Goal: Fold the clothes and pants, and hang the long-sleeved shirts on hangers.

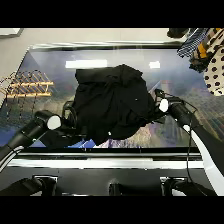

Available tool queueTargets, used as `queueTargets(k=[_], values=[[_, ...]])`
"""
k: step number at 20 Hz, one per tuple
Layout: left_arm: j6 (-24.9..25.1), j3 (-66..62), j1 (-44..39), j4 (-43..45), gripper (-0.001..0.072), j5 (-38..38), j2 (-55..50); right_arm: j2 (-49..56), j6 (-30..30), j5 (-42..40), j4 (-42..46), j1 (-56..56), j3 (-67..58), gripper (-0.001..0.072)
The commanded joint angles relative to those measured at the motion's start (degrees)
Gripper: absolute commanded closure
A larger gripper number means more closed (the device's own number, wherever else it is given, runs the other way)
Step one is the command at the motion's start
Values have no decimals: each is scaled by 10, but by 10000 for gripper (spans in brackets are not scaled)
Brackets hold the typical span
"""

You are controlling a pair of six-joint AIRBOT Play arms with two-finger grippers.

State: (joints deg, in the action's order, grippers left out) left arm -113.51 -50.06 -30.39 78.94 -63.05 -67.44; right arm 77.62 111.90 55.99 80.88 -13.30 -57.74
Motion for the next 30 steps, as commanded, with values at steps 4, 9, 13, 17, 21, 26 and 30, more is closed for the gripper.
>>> queueTargets(k=[4, 9, 13, 17, 21, 26, 30], values=[[-1, 4, -84, -11, 22, 59, -49, -35, 48, 33, 26, -2, 1, 689], [-23, 3, -104, -30, 23, 124, -96, -39, 49, 56, 7, -2, 1, 689], [-26, -3, -100, -63, 401, 162, -125, -57, 50, 58, -20, -2, 1, 689], [65, -62, -63, -110, 687, 105, -113, -101, 80, 135, 70, 1, -40, 690], [116, -170, -2, -110, 689, -18, -40, -107, 60, 255, 142, 1, -198, 690], [37, -170, -53, -195, 689, -87, 50, -108, 53, 411, 123, -1, -370, 690], [-49, -148, -203, -227, 689, 39, 30, -109, 42, 395, 132, -1, -362, 689]])
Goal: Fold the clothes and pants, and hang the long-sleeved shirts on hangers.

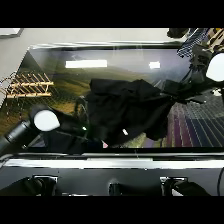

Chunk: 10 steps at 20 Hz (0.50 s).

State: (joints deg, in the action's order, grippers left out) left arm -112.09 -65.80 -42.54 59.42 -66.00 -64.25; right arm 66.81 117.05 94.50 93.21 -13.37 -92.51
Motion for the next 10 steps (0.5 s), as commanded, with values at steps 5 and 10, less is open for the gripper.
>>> queueTargets(k=[5, 10], values=[[-124, 25, -136, -112, 689, 192, -118, 41, -3, -108, 56, 0, 67, 690], [-63, 25, -124, -219, 688, 230, -223, 116, 68, -246, 66, 0, 149, 689]])
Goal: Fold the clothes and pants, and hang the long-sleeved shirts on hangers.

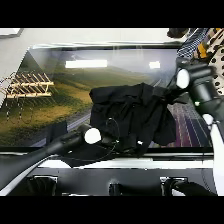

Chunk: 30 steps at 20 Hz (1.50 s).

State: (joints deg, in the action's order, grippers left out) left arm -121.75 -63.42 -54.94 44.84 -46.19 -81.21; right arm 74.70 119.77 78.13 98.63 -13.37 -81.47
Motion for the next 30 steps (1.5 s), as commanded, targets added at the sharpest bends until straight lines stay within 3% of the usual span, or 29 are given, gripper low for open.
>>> queueTargets(k=[1, 3, 5, 6, 9, 10, 14, 16, 20, 25, 30], values=[[58, 1, 4, -91, 688, 32, -65, 54, 45, -85, 10, 0, 40, 677], [91, 1, 14, -97, 688, 32, -74, 66, 35, -71, -6, 1, 40, 482], [125, 1, 30, -98, 683, 26, -73, 49, -22, -3, -10, 14, 24, 268], [135, 1, 39, -97, 637, 19, -72, 28, -54, 35, -8, 30, 18, 211], [181, 1, 70, -97, 215, -13, -69, -50, -92, 110, -18, 122, 36, 190], [205, 0, 83, -97, 152, -24, -68, -78, -89, 125, -49, 154, 55, 142], [298, 1, 141, -97, 152, -58, -55, -201, -24, 135, -221, 199, 224, 110], [346, 1, 175, -90, 152, -59, -47, -263, 41, 73, -300, 174, 328, 110], [425, 1, 229, -90, 154, -68, -45, -325, 164, -35, -344, 87, 494, 110], [425, 1, 268, -90, 154, -74, -45, -323, 212, -95, -377, 35, 576, 111], [425, 1, 271, -90, 154, -75, -45, -316, 236, -100, -330, 35, 577, 112]])
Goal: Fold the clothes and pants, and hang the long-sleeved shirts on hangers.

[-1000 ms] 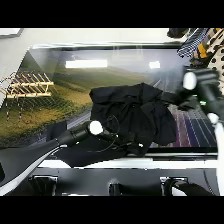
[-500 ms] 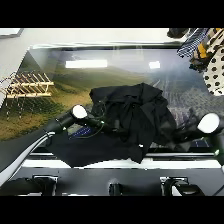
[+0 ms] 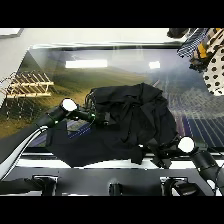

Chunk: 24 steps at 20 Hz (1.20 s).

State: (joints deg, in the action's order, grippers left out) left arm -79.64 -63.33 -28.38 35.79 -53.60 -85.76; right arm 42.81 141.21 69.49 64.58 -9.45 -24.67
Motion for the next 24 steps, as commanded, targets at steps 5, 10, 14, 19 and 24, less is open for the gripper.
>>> queueTargets(k=[5, 10, 14, 19, 24], values=[[4, 0, 5, 0, 154, -5, 0, 76, -31, -70, -26, -5, 9, 115], [4, -18, 5, 5, 154, -4, -6, 136, -105, -147, -55, -5, 9, 572], [5, -129, -10, 108, 154, -5, -53, 76, -96, -96, -30, -5, 9, 690], [303, -305, -99, 243, 154, 44, -175, -14, -53, -34, 25, -5, 9, 690], [469, -360, -142, 191, 156, 126, -245, -23, -53, -34, 20, -5, 9, 689]])
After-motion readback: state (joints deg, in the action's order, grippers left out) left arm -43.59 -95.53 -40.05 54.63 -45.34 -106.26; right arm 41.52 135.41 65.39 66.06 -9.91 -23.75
